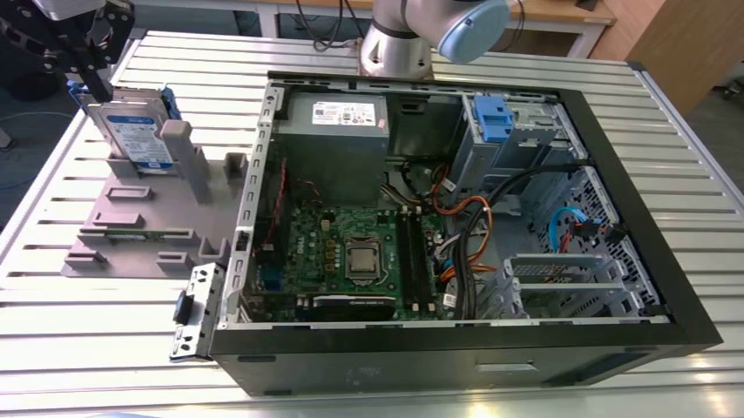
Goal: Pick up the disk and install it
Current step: 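Pick up the disk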
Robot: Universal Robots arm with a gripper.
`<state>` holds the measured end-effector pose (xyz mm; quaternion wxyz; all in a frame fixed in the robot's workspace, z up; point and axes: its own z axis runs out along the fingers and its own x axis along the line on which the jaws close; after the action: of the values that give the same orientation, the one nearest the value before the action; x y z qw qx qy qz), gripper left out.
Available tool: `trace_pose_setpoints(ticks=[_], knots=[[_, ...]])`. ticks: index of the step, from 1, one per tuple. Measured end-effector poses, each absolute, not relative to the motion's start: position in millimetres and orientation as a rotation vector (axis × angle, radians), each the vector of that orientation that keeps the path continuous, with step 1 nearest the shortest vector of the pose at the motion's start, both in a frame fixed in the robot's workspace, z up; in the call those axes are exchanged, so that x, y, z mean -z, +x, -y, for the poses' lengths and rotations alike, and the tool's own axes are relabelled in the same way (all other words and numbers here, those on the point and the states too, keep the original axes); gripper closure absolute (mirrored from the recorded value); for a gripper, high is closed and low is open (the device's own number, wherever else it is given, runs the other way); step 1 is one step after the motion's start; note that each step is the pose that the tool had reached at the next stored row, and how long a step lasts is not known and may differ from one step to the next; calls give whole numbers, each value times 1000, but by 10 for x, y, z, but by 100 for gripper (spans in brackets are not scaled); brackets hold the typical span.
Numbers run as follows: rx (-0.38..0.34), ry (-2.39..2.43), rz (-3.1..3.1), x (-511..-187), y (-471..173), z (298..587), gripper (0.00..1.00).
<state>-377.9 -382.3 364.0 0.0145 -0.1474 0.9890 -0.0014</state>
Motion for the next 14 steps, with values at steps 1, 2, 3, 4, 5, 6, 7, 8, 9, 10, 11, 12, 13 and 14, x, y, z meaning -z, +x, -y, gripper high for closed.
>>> trace_pose_setpoints(ticks=[1,2,3,4,5,6,7,8,9,10,11,12,13,14], knots=[[4,-461,-3078,-3640,-3779,3823,89],[4,-462,-3078,-3640,-3779,3823,89],[4,-464,-3078,-3640,-3779,3823,89],[4,-466,-3077,-3640,-3779,3823,89],[4,-467,-3077,-3640,-3779,3823,89],[4,-469,-3077,-3640,-3779,3823,89],[4,-471,-3077,-3640,-3779,3823,89],[4,-473,-3076,-3640,-3779,3823,89],[4,-474,-3076,-3640,-3779,3823,89],[4,-476,-3076,-3640,-3779,3823,89],[4,-478,-3076,-3640,-3779,3823,89],[4,-480,-3075,-3639,-3779,3823,89],[4,-481,-3075,-3640,-3779,3823,89],[4,-483,-3075,-3640,-3779,3823,89]])
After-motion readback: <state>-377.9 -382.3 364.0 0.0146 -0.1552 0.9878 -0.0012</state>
